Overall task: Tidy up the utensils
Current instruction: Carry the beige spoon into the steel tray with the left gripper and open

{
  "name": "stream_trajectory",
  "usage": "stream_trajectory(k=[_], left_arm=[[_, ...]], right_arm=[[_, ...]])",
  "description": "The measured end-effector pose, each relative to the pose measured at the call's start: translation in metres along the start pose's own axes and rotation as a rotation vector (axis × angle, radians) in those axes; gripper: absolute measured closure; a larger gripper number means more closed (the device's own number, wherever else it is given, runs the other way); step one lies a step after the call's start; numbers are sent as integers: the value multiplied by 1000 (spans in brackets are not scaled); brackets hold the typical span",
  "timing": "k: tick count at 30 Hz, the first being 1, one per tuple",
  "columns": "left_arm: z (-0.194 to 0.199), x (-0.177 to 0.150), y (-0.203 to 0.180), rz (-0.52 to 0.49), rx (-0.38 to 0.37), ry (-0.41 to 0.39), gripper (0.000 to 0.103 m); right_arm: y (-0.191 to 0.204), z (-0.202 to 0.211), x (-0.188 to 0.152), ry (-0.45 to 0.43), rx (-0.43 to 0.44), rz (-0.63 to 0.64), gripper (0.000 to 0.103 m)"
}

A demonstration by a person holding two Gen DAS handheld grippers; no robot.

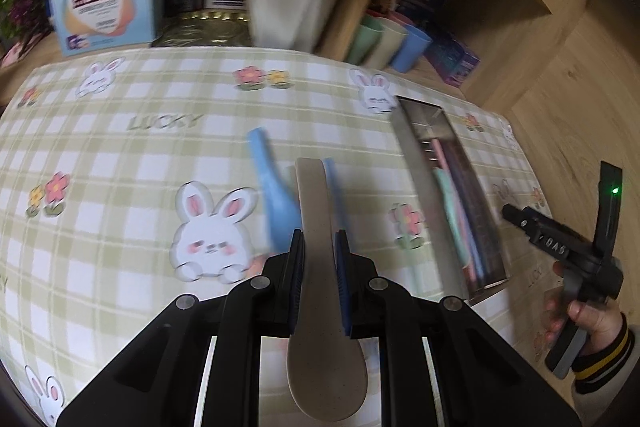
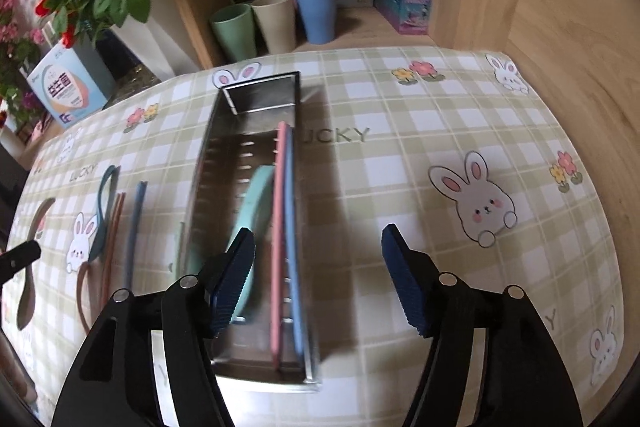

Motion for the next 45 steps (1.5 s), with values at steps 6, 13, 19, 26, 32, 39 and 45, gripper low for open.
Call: stream_trajectory(k=[6, 13, 19, 26, 32, 39, 45], left_arm=[[-23, 16, -58, -54, -48, 23, 88], [-63, 27, -123, -63, -118, 87, 88], [-103, 31, -155, -42, -126, 143, 88], [-137, 32, -159, -51, -68, 178, 88], [-152, 26, -155, -84, -16, 200, 88], [-159, 21, -156, -122, 8, 213, 88], [-156, 23, -159, -124, -12, 213, 86]], right_arm=[[-20, 1, 0, -1, 15, -25, 14], [-44, 10, 0, -30, 36, -63, 14], [-64, 12, -3, -33, 45, -114, 14], [-74, 11, -3, -39, 53, -140, 14], [-74, 5, -5, -29, 59, -145, 14], [-75, 4, -8, -21, 56, -154, 14], [-75, 6, -9, -23, 46, -154, 14]])
Point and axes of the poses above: each gripper's, at about its wrist camera, not at the fingertips, and z roughly against the way its jaws point, y to its left, x to its top, the point moved 9 cm from there along -z, roughly the way its jaws point, and after that the axes turned 2 degrees about y, right-handed, at the moved point
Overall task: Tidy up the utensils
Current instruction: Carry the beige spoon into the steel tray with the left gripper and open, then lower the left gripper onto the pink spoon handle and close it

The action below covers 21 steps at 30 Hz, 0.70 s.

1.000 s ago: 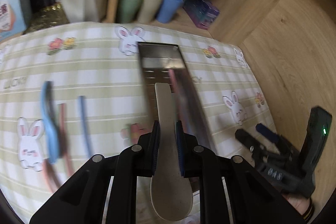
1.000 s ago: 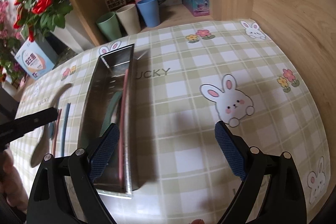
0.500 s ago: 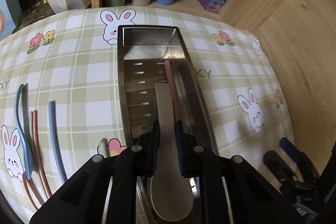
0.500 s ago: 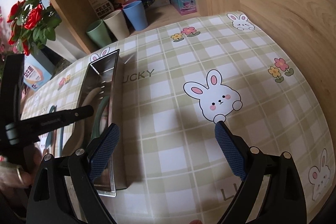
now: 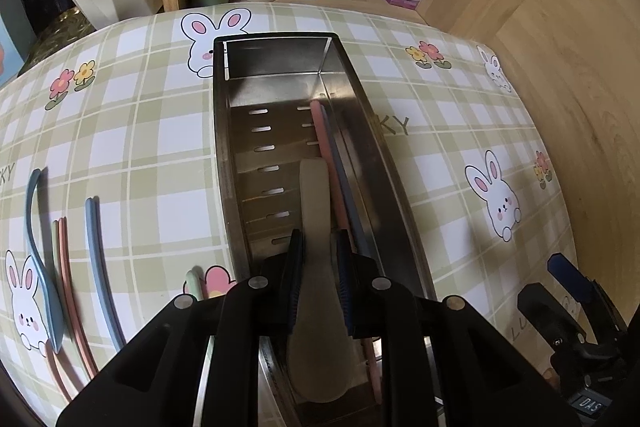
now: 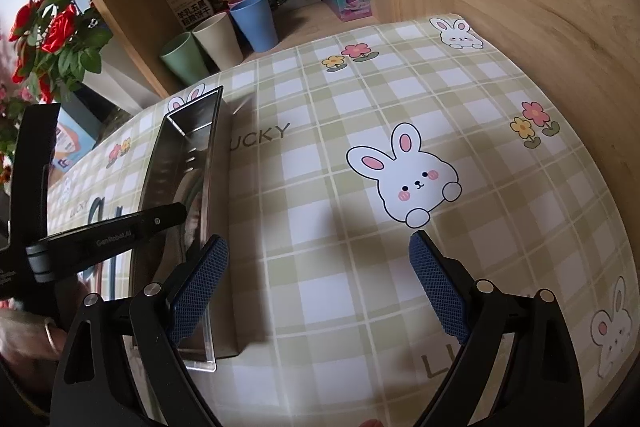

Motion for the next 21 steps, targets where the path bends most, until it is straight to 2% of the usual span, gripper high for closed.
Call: stream_trajectory(k=[6, 9, 11, 12, 14, 19, 21], left_arm=[[23, 0, 1, -11, -33, -39, 67], [38, 0, 1, -33, -51, -68, 50], [52, 0, 6, -49, -51, -99, 34], [59, 0, 9, -57, -50, -113, 31], [70, -2, 17, -68, -48, -132, 16], [97, -12, 44, -90, -32, -173, 8], [110, -20, 57, -122, -13, -194, 7]], right_arm=[[5, 5, -4, 4, -17, 3, 14], [11, 10, -5, -1, -16, 4, 14], [16, 13, -6, -7, -20, 7, 14], [21, 15, -7, -11, -17, 10, 14], [27, 17, -8, -15, -11, 11, 14], [45, 23, -14, -29, -15, 23, 14], [60, 28, -18, -55, 11, 45, 14]])
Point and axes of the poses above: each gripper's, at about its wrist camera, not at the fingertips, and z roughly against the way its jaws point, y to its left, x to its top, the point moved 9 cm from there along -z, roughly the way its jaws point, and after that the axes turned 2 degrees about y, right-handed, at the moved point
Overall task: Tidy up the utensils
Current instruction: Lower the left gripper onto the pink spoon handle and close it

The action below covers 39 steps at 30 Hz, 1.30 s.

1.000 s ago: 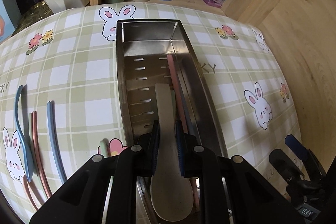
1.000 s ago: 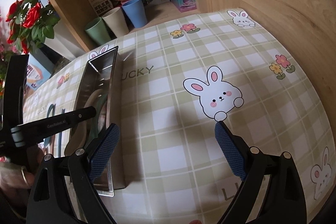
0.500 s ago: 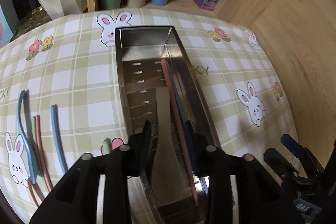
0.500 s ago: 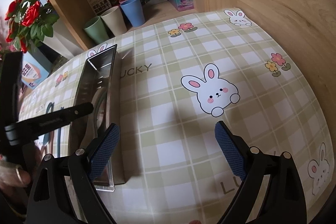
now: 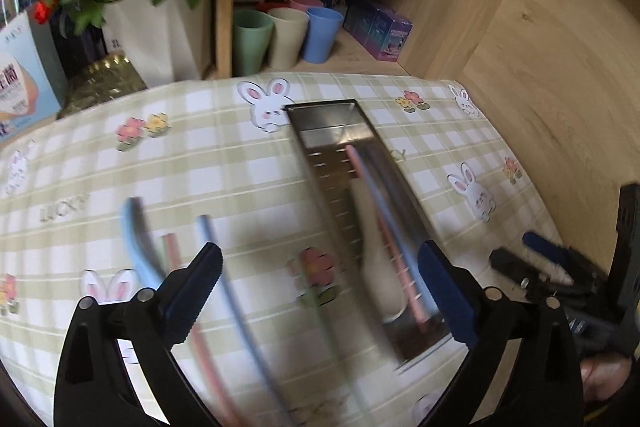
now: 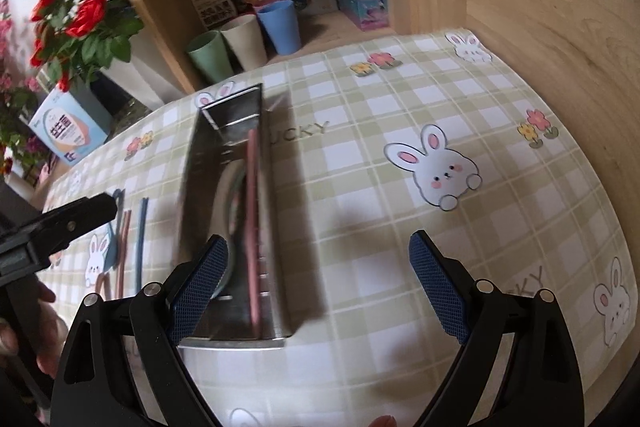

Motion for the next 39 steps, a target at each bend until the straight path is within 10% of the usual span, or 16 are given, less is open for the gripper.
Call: stream_trajectory(k=[18, 29, 39], left_arm=[[77, -87, 123, 114, 147, -89, 6], [38, -135, 119, 246, 4, 40, 56], [16, -141, 118, 320, -54, 84, 69]], right_arm=[[82, 3, -48, -42, 14, 107, 14], [82, -2, -65, -12, 30, 88, 14], [82, -6, -70, -2, 46, 73, 14]])
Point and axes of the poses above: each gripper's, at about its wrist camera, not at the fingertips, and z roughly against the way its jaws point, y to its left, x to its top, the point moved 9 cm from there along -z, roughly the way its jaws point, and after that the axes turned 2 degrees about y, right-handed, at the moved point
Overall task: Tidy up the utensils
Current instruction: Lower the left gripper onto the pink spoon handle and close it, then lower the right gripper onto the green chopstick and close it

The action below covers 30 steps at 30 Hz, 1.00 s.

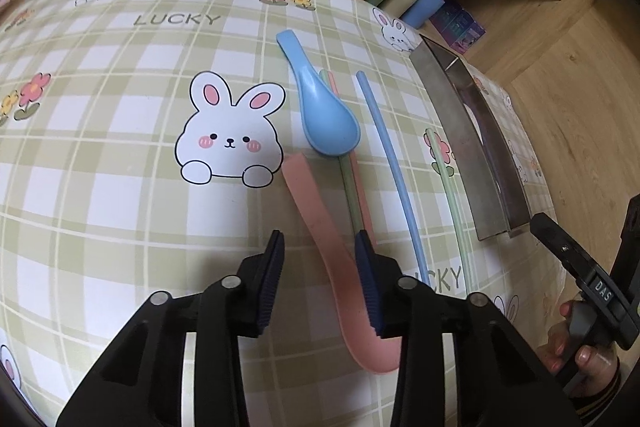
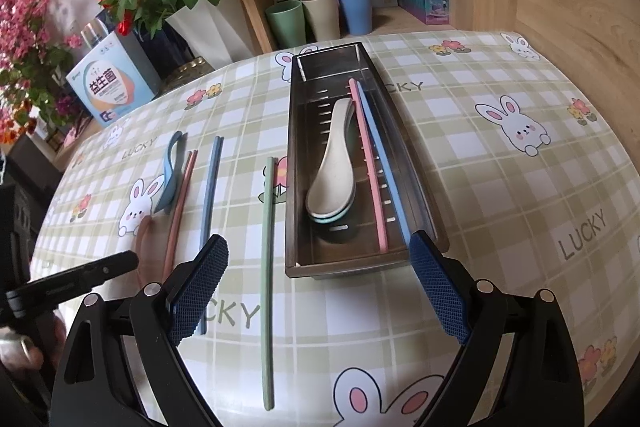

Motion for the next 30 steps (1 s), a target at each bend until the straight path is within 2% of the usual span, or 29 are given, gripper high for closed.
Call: stream_trajectory(k=[6, 13, 17, 22, 30], left_arm=[[-7, 1, -3, 28, -43, 6, 77], [-11, -2, -11, -9, -35, 16, 84], [-7, -1, -8, -22, -2, 4, 97], [1, -4, 2, -33, 36, -8, 97], [10, -13, 15, -26, 49, -5, 97]], right_arm=[[0, -2, -3, 5, 1, -5, 14], [0, -4, -5, 15, 2, -7, 14], [1, -4, -6, 19, 5, -8, 14], [1, -5, -9, 27, 7, -9, 14], [7, -1, -12, 21, 28, 3, 15]])
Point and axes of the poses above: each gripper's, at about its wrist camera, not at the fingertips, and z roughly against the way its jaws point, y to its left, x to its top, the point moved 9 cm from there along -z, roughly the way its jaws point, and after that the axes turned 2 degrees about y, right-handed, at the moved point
